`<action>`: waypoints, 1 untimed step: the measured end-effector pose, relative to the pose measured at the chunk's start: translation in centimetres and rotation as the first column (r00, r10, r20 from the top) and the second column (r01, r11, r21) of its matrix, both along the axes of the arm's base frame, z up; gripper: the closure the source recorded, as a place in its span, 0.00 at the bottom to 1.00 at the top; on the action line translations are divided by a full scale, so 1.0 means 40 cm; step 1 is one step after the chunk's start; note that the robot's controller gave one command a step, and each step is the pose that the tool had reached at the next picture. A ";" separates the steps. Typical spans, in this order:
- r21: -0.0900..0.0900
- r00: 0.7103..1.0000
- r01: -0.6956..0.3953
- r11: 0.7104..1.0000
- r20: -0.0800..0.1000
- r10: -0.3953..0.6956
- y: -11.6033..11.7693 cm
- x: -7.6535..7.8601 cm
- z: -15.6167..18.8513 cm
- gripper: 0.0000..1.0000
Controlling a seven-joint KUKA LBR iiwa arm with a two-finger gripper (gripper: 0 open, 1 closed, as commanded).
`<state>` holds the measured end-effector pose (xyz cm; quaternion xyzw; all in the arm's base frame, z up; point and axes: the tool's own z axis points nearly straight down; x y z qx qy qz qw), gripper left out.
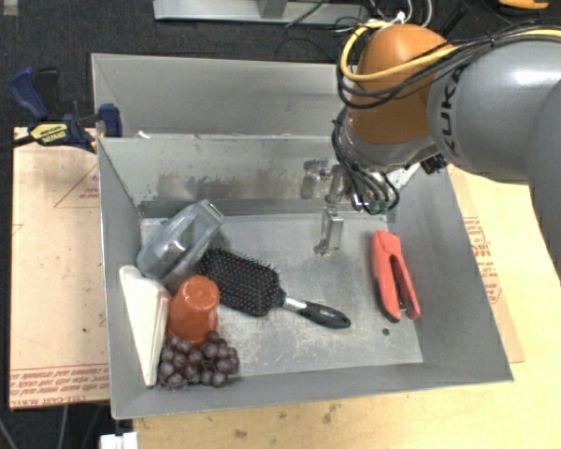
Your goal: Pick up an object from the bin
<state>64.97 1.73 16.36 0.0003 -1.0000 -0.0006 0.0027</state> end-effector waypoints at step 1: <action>0.000 1.000 0.000 1.000 0.007 0.000 0.000 0.004 0.012 0.00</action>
Offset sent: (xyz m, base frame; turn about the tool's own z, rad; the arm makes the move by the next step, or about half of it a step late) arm -0.0001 0.0191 -0.0936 0.0027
